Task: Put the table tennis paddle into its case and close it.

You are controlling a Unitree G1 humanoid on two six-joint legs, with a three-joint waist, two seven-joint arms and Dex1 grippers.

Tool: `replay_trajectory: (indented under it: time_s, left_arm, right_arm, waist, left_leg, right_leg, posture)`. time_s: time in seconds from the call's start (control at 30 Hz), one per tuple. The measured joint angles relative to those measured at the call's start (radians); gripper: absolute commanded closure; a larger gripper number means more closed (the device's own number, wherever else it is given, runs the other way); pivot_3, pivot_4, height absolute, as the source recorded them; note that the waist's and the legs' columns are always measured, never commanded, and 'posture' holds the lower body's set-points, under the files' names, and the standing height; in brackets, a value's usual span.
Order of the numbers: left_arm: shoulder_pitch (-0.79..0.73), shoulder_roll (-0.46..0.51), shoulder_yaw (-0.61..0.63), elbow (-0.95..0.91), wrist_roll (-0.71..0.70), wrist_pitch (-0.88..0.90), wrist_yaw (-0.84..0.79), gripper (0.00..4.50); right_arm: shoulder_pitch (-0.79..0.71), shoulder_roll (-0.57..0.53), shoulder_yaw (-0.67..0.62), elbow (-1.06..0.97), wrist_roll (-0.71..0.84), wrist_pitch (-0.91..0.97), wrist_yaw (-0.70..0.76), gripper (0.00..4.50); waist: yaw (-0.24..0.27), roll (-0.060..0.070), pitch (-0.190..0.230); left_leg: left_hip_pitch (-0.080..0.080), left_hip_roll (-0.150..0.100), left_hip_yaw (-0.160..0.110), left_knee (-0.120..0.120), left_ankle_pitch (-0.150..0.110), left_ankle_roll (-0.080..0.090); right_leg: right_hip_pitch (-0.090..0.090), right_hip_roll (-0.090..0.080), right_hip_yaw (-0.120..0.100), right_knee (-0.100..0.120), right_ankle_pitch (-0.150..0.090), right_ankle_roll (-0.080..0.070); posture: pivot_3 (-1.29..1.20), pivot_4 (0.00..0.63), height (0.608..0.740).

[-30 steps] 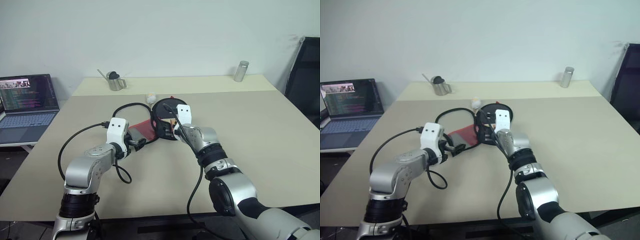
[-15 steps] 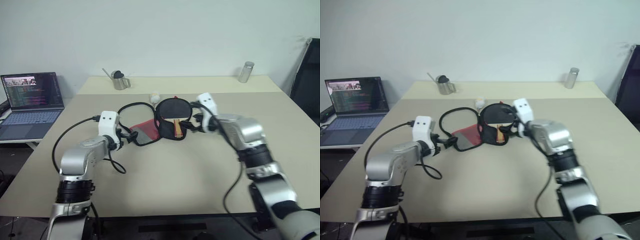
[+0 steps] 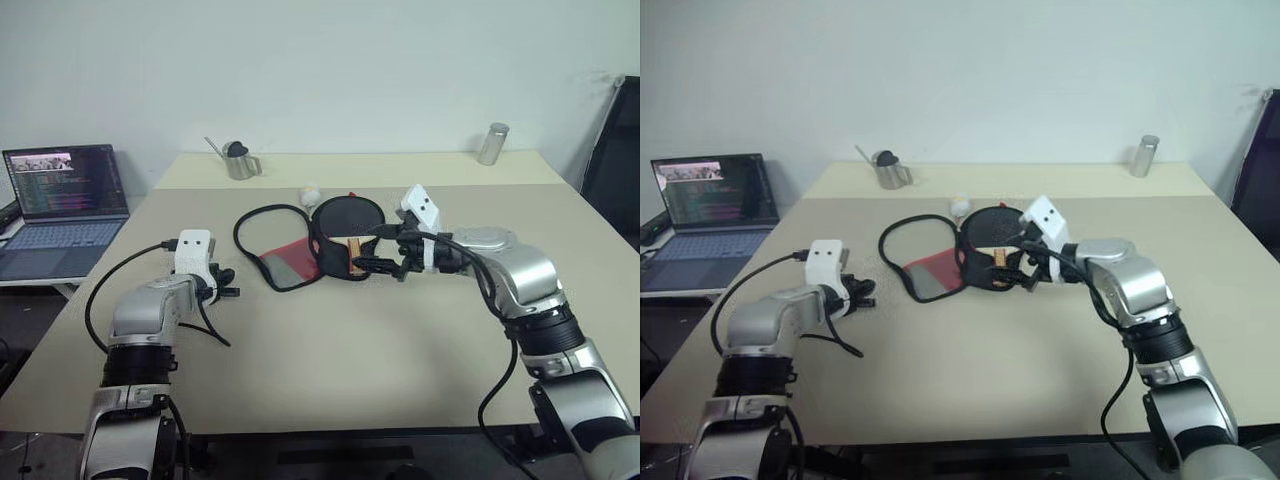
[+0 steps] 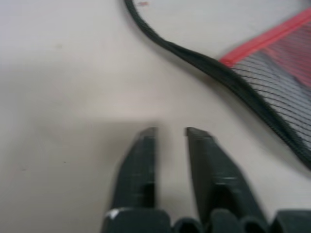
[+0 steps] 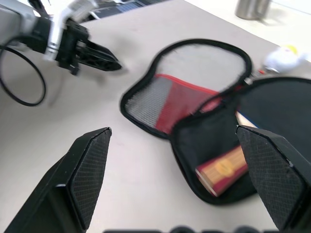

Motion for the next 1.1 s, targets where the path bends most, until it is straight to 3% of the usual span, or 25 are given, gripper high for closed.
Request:
replay_trajectory:
  time_s: [0.37, 0.7, 1.1]
  left_arm:
    - [-0.134, -0.104, -0.052, 0.220, 0.054, -0.101, 0.011, 4.46]
    - [-0.150, -0.165, -0.054, 0.214, 0.055, -0.110, 0.020, 4.46]
    - [-0.162, -0.179, -0.003, 0.195, 0.054, -0.291, 0.080, 4.46]
  right_arm:
    - [0.040, 0.000, 0.005, -0.105, 0.007, 0.018, -0.006, 0.00]
    - [0.073, -0.016, 0.005, -0.161, 0.006, 0.050, -0.047, 0.00]
    - [0.075, -0.032, 0.003, -0.173, 0.007, 0.054, -0.069, 0.00]
  waist:
    - [0.002, 0.000, 0.000]
    - [0.000, -0.001, 0.000]
    - [0.002, -0.001, 0.000]
  left_leg:
    - [0.000, 0.000, 0.000, 0.001, 0.000, 0.000]
    - [0.000, 0.000, 0.000, 0.000, 0.000, 0.000]
    - [-0.001, 0.000, 0.000, 0.001, 0.000, 0.000]
  right_leg:
    - [0.000, 0.000, -0.001, 0.000, 0.000, 0.000]
    - [0.000, 0.000, 0.000, 0.000, 0.000, 0.000]
    - [0.000, 0.000, -0.001, 0.000, 0.000, 0.000]
  posture:
    - [0.00, 0.150, 0.740]
    - [0.00, 0.150, 0.740]
    - [0.00, 0.150, 0.740]
